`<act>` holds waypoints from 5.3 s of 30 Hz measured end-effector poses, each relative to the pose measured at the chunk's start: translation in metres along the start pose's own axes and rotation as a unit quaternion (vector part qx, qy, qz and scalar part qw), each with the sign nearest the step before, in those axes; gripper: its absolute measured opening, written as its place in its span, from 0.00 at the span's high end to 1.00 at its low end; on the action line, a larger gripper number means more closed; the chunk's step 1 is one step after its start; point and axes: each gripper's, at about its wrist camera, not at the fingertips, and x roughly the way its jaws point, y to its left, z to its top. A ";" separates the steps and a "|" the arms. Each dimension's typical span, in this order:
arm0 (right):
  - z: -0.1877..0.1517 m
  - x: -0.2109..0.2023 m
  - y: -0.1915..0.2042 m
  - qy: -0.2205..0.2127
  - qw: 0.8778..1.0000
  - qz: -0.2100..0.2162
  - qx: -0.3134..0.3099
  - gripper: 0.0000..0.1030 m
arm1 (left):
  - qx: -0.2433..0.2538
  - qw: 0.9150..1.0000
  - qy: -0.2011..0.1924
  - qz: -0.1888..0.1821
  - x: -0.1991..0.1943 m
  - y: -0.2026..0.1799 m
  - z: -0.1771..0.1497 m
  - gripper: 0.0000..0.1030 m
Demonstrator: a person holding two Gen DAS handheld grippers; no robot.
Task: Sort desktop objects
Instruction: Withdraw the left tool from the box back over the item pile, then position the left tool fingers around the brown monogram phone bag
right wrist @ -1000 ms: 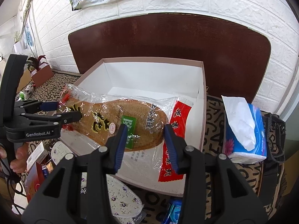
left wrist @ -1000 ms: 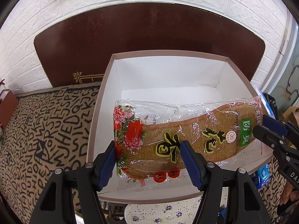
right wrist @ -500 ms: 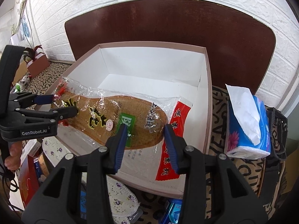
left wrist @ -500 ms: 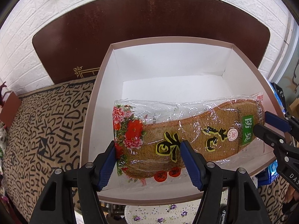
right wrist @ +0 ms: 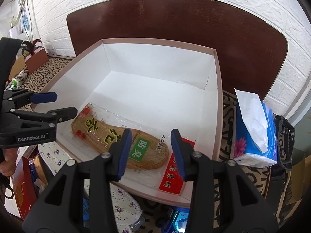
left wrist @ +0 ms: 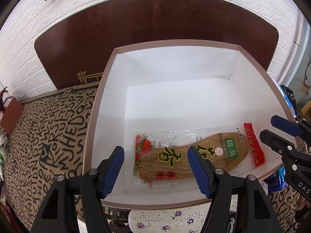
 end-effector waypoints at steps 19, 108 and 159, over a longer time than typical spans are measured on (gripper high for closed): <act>-0.049 -0.078 0.010 -0.047 0.995 0.082 0.030 0.50 | 0.066 0.989 -0.066 -0.115 -0.070 -0.020 -0.049 0.33; -0.207 -0.103 -0.004 0.042 0.964 0.183 0.188 0.46 | 0.127 0.963 0.073 -0.225 -0.099 -0.065 -0.177 0.31; -0.174 -0.146 0.038 -0.013 0.975 0.191 0.113 0.53 | 0.087 0.976 0.021 -0.196 -0.132 -0.044 -0.152 0.33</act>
